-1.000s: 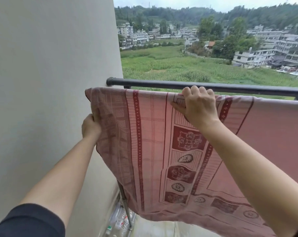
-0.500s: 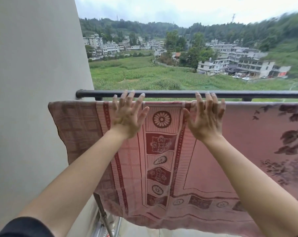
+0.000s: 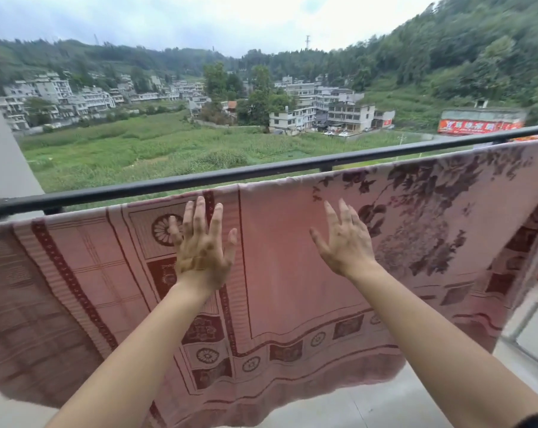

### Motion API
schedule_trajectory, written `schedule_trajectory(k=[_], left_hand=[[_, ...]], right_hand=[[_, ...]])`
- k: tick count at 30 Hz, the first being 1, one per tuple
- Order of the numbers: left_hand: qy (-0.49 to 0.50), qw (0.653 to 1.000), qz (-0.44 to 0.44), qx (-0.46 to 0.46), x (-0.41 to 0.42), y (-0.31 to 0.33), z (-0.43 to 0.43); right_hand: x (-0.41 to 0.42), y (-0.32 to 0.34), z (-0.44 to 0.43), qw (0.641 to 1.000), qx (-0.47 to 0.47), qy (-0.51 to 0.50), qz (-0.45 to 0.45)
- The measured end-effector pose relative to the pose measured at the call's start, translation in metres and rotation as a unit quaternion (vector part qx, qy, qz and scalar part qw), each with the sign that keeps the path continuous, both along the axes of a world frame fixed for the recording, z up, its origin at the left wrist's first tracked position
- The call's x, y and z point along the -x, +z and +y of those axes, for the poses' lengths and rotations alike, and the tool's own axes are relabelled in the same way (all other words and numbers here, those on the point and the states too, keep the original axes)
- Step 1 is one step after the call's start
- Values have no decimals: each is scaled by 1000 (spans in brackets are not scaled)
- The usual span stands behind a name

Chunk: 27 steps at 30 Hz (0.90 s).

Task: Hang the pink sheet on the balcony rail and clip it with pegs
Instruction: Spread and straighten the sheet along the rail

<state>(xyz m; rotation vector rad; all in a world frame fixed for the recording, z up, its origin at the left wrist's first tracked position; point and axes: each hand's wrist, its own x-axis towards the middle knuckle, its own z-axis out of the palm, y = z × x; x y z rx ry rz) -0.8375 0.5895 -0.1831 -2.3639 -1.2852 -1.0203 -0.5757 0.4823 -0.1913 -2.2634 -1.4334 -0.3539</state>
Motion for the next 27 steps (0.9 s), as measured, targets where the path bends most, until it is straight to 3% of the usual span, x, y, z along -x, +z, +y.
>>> schedule_trajectory(k=[9,14,17,27], left_hand=[[-177,983,47,22,-277,-12,-110],[-237,966,51,90,-441,-44,-201],[-282,953,73,85,-512,-52,-236],[-365,923,98,71,-780,-77,-276]], right_hand=[[-210,-39,-182,994,2,-112,2],[-349,-65,-303,972,11,-231,36],[-411,-72,-354,957,20,-282,65],[-617,-99,-405,936,36,-333,106]])
